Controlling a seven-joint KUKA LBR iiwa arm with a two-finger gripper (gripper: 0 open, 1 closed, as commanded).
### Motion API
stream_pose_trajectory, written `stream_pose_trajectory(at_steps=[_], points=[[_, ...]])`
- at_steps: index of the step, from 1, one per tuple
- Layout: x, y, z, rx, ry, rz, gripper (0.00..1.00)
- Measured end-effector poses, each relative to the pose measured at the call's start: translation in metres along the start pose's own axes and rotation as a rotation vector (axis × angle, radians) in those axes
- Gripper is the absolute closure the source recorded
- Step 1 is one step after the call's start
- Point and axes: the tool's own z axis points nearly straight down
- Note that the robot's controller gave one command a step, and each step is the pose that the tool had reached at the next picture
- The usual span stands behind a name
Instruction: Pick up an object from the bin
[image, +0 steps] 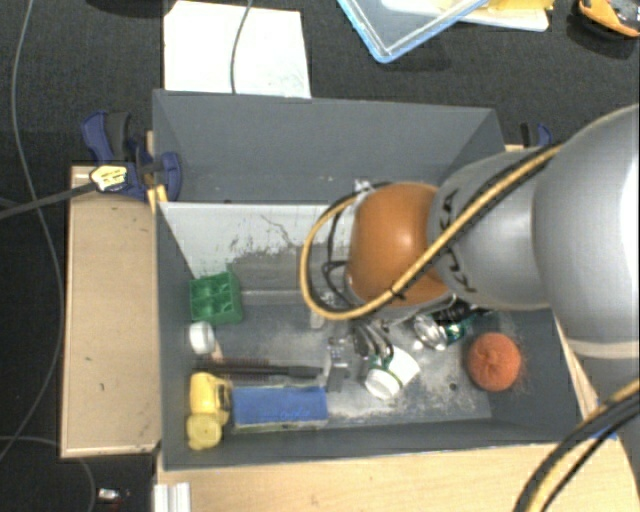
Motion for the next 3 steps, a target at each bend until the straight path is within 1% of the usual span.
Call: stream_pose_trajectory(at_steps=[1, 2, 3], points=[[-0.012, 0.019, 0.023, 0.001, -0.006, 0.053, 0.00], [0.018, 0.060, 0.023, -0.002, -0.024, 0.116, 0.00], [0.019, 0.078, 0.026, 0.002, -0.011, 0.158, 0.00]])
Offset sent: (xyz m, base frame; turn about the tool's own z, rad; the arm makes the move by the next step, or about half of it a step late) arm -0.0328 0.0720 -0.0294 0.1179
